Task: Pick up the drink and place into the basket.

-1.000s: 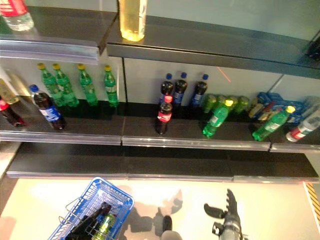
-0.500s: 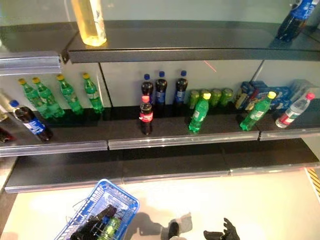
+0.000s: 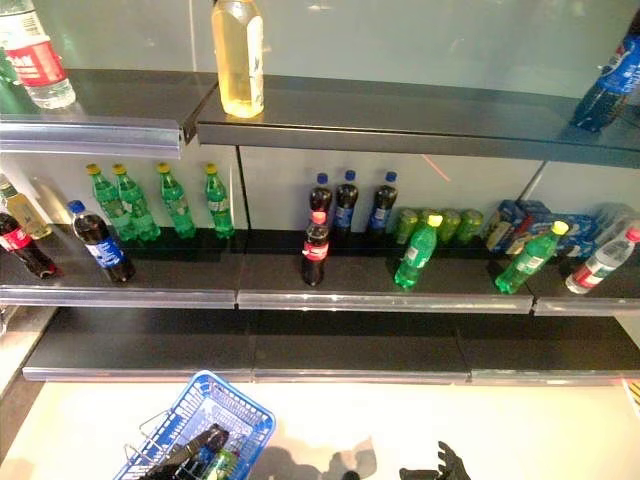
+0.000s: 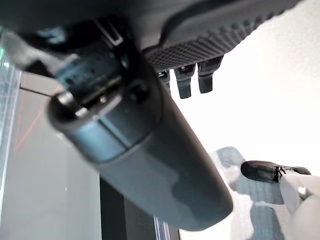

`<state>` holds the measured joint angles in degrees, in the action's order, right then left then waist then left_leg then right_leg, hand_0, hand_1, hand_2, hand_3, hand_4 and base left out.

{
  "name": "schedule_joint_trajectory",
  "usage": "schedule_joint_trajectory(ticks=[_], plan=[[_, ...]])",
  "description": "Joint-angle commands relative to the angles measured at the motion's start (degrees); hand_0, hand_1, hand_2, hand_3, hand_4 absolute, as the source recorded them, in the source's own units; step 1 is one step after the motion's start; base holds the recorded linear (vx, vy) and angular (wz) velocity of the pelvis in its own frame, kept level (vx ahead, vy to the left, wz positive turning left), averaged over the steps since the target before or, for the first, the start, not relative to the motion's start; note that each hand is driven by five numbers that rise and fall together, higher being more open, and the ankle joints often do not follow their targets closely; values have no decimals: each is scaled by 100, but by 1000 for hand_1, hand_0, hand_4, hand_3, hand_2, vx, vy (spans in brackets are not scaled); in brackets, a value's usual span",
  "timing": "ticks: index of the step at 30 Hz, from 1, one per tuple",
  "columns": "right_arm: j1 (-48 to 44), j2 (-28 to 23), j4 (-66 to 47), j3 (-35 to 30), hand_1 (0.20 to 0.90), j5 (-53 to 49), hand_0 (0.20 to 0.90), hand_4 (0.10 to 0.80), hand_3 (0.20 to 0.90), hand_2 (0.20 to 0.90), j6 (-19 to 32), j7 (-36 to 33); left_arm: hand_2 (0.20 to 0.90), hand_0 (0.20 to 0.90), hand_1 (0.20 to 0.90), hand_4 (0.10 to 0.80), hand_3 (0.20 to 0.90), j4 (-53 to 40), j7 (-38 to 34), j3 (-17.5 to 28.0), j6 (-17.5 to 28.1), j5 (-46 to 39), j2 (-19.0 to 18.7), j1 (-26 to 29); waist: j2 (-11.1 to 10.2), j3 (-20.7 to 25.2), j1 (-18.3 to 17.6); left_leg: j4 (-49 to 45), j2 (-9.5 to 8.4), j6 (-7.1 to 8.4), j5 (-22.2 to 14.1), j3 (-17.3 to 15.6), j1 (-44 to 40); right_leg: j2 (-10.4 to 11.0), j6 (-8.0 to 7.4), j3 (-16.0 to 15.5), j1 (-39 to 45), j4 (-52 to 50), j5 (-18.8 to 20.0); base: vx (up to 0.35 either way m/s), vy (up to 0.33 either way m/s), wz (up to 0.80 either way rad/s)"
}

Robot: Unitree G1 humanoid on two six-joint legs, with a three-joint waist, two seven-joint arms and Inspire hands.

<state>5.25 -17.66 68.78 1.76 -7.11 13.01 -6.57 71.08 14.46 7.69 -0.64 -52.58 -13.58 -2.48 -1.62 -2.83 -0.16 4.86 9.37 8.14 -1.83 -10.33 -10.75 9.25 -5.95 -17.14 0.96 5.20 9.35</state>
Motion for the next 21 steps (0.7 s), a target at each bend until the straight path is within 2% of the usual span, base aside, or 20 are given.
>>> schedule_joint_trajectory(ticks=[1, 4, 10, 13, 17, 21], plan=[[-257, -188, 139, -41, 900, 317, 900, 800, 900, 900, 278, 2, 300, 300, 300, 100, 200, -130, 660, 253, 541, 145, -577, 247, -62, -132, 11, 14, -369, -386, 180, -90, 547, 226, -396, -26, 621, -75, -576, 0, 0, 0], [-208, -221, 130, 17, 900, 452, 900, 800, 900, 900, 360, 24, 300, 300, 300, 100, 200, -135, 717, 236, 558, 123, -600, 229, -84, -222, 6, 14, -340, -368, 228, -90, 641, 202, -396, 32, 527, -43, -538, 0, 0, 0], [-476, -222, -26, 455, 900, 399, 900, 800, 900, 900, 462, -174, 300, 300, 300, 100, 200, -356, 697, -133, 638, -205, -549, 556, -23, -650, -34, 14, -311, -333, 491, 32, 1306, 153, -347, 296, -133, -20, -367, -156, -10, 8], [-819, -263, -66, 680, 900, 455, 900, 800, 900, 900, 472, -314, 300, 300, 300, 100, 200, -494, 684, -315, 726, -399, -489, 809, 71, -1016, -41, 14, -353, -306, 668, 141, 1721, 141, -335, 372, -541, -20, -241, -250, 1, 26], [-1361, -432, -280, 1039, 900, 541, 900, 800, 900, 900, 540, -537, 300, 300, 300, 100, 200, -747, 604, -585, 828, -698, -462, 1168, 176, -1538, 14, 14, -484, -382, 784, 443, 2165, 143, -268, 450, -992, -71, -147, -192, 8, 6], [-1774, -637, -796, 1310, 900, 295, 900, 800, 900, 900, 794, -687, 300, 300, 300, 100, 200, -889, 445, -866, 892, -893, -500, 1543, 201, -1989, 98, -260, -446, -389, 893, 625, 2550, 208, -137, 542, -1406, -757, -447, -198, -14, 4]])
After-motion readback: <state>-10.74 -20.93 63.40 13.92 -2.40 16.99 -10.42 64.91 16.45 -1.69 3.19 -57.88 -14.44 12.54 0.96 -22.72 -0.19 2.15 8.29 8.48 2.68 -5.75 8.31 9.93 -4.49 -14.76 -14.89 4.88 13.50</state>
